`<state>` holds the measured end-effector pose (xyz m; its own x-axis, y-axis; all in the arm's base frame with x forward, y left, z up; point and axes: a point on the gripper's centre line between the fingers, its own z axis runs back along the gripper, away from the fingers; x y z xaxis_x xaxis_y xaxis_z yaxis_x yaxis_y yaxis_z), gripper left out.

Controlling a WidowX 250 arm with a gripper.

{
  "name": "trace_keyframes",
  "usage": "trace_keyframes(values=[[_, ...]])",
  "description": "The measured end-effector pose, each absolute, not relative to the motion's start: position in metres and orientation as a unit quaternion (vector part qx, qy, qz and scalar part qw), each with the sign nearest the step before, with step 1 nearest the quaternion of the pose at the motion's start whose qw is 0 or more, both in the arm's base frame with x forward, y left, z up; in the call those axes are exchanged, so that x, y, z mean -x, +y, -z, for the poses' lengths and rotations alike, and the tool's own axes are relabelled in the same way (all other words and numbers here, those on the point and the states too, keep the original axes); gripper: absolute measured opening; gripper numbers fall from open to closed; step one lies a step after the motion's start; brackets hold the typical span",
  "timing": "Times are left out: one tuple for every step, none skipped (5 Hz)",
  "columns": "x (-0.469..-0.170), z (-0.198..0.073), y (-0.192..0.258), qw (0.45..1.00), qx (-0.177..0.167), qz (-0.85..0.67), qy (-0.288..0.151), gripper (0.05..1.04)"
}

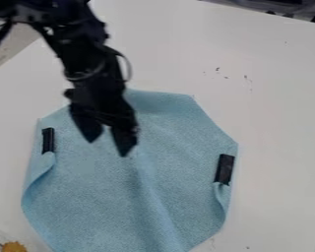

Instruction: Fold the cloth from left to right

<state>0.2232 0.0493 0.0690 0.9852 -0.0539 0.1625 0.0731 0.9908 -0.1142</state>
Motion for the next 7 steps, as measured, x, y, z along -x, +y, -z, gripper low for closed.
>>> trace_keyframes(values=[[-0.21,-0.058,0.093,0.994,0.066,0.004,-0.082,0.999],[-0.206,-0.042,0.124,0.995,0.068,-0.009,-0.069,0.999],[-0.205,-0.034,0.135,0.996,0.065,-0.014,-0.053,0.999],[-0.21,-0.027,0.136,0.997,0.066,-0.012,-0.036,0.981],[-0.222,-0.016,0.129,0.997,0.069,-0.002,-0.019,0.872],[-0.232,-0.01,0.125,0.997,0.07,0.004,-0.009,0.58],[-0.238,-0.006,0.126,0.997,0.072,0.006,0.002,0.385]])
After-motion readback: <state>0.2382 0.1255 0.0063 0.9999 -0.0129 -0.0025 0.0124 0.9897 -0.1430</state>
